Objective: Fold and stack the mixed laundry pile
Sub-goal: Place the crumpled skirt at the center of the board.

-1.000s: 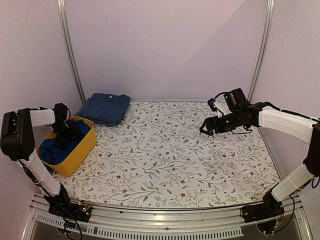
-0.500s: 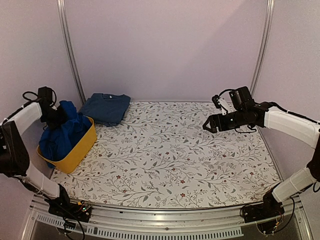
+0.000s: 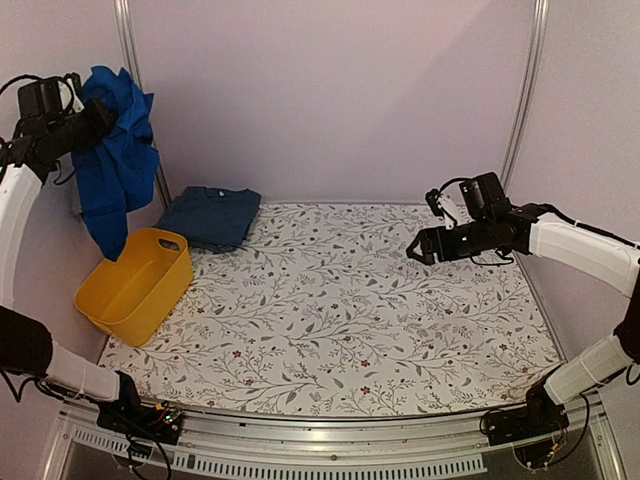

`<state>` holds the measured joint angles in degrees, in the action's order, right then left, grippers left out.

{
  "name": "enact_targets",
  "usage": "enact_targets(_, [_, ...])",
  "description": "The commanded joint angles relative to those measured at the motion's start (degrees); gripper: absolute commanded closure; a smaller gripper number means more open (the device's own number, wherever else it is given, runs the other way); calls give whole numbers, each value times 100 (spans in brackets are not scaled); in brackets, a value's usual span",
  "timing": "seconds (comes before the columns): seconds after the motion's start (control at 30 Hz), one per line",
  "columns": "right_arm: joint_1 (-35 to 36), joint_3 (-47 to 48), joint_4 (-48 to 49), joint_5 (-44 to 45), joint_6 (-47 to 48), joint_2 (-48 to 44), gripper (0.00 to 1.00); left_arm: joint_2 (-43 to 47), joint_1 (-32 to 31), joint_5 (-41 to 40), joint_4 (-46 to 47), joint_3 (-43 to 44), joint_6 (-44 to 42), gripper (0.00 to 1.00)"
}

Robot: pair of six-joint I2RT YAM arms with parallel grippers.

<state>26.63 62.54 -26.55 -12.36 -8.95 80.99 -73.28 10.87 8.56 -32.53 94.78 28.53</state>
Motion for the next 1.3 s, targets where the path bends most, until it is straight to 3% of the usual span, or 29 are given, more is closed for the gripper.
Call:
enact_targets(0.0, [-90,20,87,-25,-134,-229,14,-730,-1642,956,933,1439,-383,100])
enact_targets(0.2, [-289,-100,114,-144,-267,-460,14,-2051,-3503,1370,1033,2676,-514,100])
enact_targets(0.37, [-673,-402,128,-354,-408,-801,13,-2631,-4679,2155,1279,2695,-735,100])
enact_targets(0.43, [-914,-583,115,-472,-448,-997,13,-2557,-4827,2535,1622,1962,-581,100])
enact_targets(0.53, [-1072,-819,122,-542,-441,-1297,12,-2089,-4419,2864,3355,-373,734,100])
enact_targets(0.57, [-1084,-902,121,-550,-420,-1374,12,-2044,-4194,2848,3787,-1074,1195,92])
enact_targets(0.6, [-1089,-961,109,-570,-396,-1408,12,-2096,-3949,2768,3930,-1637,1448,75])
enact_targets(0.73, [-1098,-1115,83,-943,-236,-1451,14,-2411,-3358,2200,3306,-2532,1110,29])
enact_targets(0.87, [-1094,-1213,4,-1573,-84,-1364,16,-2051,-3511,1570,2678,-2841,363,7])
enact_targets(1.07, [-903,-1580,51,-2422,-87,-1276,21,-1196,-4145,1266,1960,-3739,-561,5])
enact_targets(1.17, [-500,-1737,3,-2374,-121,-1098,21,-902,-4367,1134,1768,-4464,-170,7])
enact_targets(1.27, [104,-1709,-12,-2145,-150,-694,21,-745,-4407,1060,1817,-5184,475,18])
